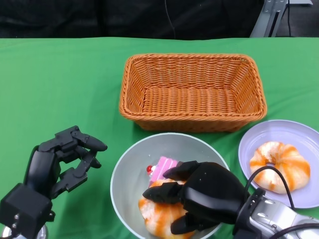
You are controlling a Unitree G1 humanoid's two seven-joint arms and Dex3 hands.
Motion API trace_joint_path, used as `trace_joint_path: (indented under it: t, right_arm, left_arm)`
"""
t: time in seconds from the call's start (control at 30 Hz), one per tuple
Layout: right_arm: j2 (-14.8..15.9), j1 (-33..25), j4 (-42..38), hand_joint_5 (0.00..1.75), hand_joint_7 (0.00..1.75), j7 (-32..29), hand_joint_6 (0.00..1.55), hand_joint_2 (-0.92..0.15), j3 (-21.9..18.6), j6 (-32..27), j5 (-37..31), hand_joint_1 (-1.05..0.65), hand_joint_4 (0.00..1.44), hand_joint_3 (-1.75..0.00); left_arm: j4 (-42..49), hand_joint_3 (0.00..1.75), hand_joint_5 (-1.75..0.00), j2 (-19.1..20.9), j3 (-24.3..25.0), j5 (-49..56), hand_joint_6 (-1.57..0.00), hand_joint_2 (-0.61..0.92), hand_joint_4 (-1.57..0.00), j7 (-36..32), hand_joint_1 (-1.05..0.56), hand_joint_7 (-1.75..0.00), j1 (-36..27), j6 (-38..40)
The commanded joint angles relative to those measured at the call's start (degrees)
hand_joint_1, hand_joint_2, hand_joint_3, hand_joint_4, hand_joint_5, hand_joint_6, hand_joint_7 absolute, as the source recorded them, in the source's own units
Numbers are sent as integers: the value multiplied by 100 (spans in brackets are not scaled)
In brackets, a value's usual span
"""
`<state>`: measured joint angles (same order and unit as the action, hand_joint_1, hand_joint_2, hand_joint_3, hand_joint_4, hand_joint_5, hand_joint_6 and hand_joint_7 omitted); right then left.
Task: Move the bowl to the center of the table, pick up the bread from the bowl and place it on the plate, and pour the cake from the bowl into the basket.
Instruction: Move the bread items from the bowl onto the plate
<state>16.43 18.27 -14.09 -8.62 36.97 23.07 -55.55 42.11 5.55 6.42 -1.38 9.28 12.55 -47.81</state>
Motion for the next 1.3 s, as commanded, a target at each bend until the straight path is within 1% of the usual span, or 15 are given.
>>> trace_joint_path:
  t: [0.03, 0.07, 0.1, 0.13, 0.2, 0.27, 0.3, 0.4, 0.63, 0.8, 1.0, 1.03, 1.13, 1.23, 1.3]
  right_arm:
    - [22, 40, -427, 57, 10, -213, 95, -92, 82, 63, -59, -27, 94, -8]
    - [13, 57, -500, 74, 12, -346, 99, -92, 96, 107, -79, -28, 88, -6]
    - [8, 73, -559, 95, 14, -448, 103, -92, 109, 140, -91, -28, 79, -3]
    - [7, 91, -608, 103, 14, -529, 104, -92, 120, 173, -92, -28, 76, -3]
    - [5, 126, -699, 116, 15, -705, 105, -92, 142, 229, -106, -29, 70, -3]
    - [8, 165, -790, 121, 15, -868, 105, -92, 168, 276, -133, -29, 67, -3]
    - [9, 182, -828, 128, 15, -948, 105, -92, 181, 290, -154, -30, 64, -3]
    - [-5, 213, -925, 138, 14, -1168, 106, -91, 210, 307, -189, -31, 59, -2]
    - [-16, 253, -1030, 140, 15, -1415, 109, -92, 266, 317, -169, -30, 58, -2]
    - [14, 269, -1000, 141, 15, -1305, 108, -92, 242, 346, -80, -29, 56, -2]
    - [-23, 342, -1175, 133, 20, -1712, 109, -89, 193, 474, -70, -26, 62, 0]
    - [-30, 354, -1206, 133, 25, -1794, 107, -89, 192, 473, -88, -26, 62, 0]
    - [-47, 380, -1270, 132, 57, -1917, 91, -89, 179, 498, -69, -26, 62, 0]
    - [-72, 408, -1353, 128, 63, -2029, 88, -88, 123, 637, 61, -25, 64, 0]
    - [-80, 419, -1369, 129, 65, -2050, 86, -89, 75, 726, 154, -24, 63, -1]
  left_arm:
    - [16, 62, -136, 36, 15, -16, -82, 81, -77, -63, 3, -103, -2, -62]
    - [18, 62, -136, 39, 16, -9, -82, 81, -78, -65, 3, -103, -2, -64]
    - [19, 62, -136, 40, 16, -3, -82, 81, -78, -68, 2, -103, -2, -64]
    - [14, 62, -136, 40, 16, 14, -82, 81, -78, -86, 2, -103, -2, -63]
    - [-1, 62, -137, 31, 19, 13, -82, 80, -78, -87, 1, -103, -2, -58]
    - [21, 62, -136, 31, 28, 12, -82, 80, -77, -81, 1, -103, 5, -62]
    - [40, 63, -137, 32, 33, 6, -82, 80, -78, -72, 2, -103, 11, -71]
    - [49, 65, -137, 34, 38, -1, -83, 80, -78, -61, 2, -102, 17, -62]
    - [85, 66, -136, 46, 46, 20, -83, 79, -79, -74, 3, -102, 31, -87]
    - [58, 66, -136, 37, 46, 29, -82, 79, -78, -86, 2, -102, 15, -67]
    - [73, 63, -137, 25, 41, 60, -82, 81, -77, -114, 2, -103, 11, -99]
    - [77, 63, -137, 21, 41, 50, -82, 81, -77, -103, 2, -103, 12, -108]
    - [51, 64, -137, 17, 35, 29, -82, 81, -77, -81, 2, -104, 3, -76]
    - [28, 64, -137, 14, 30, -33, -81, 80, -77, -12, 2, -104, -3, -33]
    - [35, 65, -137, 14, 27, -52, -81, 80, -76, 11, 3, -104, 2, -30]
